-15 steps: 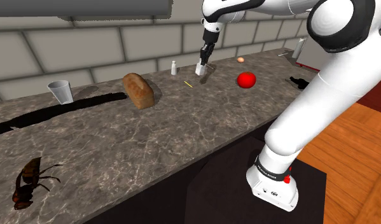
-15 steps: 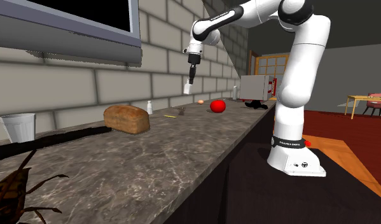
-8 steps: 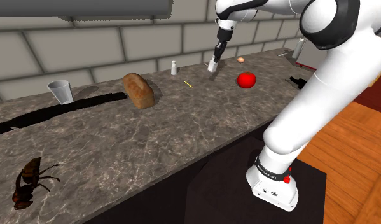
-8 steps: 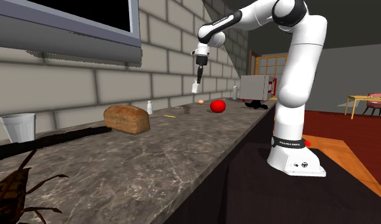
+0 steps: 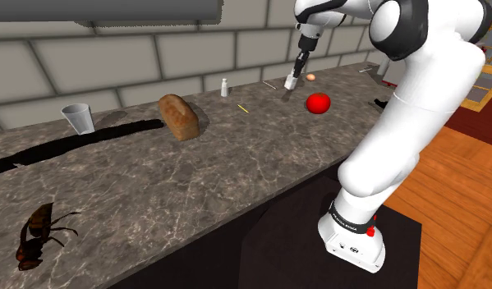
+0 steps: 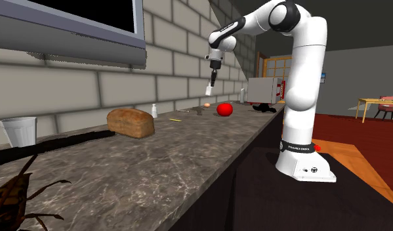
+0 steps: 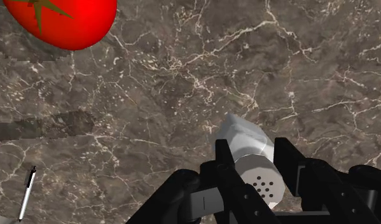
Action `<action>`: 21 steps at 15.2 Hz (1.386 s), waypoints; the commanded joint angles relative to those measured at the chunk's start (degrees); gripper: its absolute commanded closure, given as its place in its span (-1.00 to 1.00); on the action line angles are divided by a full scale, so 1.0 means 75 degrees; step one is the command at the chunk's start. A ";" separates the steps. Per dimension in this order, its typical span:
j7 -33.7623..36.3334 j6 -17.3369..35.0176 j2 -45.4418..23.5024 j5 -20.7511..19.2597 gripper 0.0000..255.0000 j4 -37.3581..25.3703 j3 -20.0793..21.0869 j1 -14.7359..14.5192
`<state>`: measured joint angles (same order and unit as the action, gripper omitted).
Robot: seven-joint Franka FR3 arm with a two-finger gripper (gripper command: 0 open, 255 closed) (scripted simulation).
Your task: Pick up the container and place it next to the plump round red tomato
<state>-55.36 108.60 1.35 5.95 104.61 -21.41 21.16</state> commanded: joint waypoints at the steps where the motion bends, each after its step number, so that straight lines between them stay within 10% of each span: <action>1: -0.0546 -0.0181 -0.0428 0.0211 1.00 -0.0518 -0.0262 0.0240; 21: -0.0901 0.1772 -0.0798 0.0505 1.00 0.1121 -0.0232 0.0254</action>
<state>-61.92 121.21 -4.23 9.48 112.73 -23.18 23.06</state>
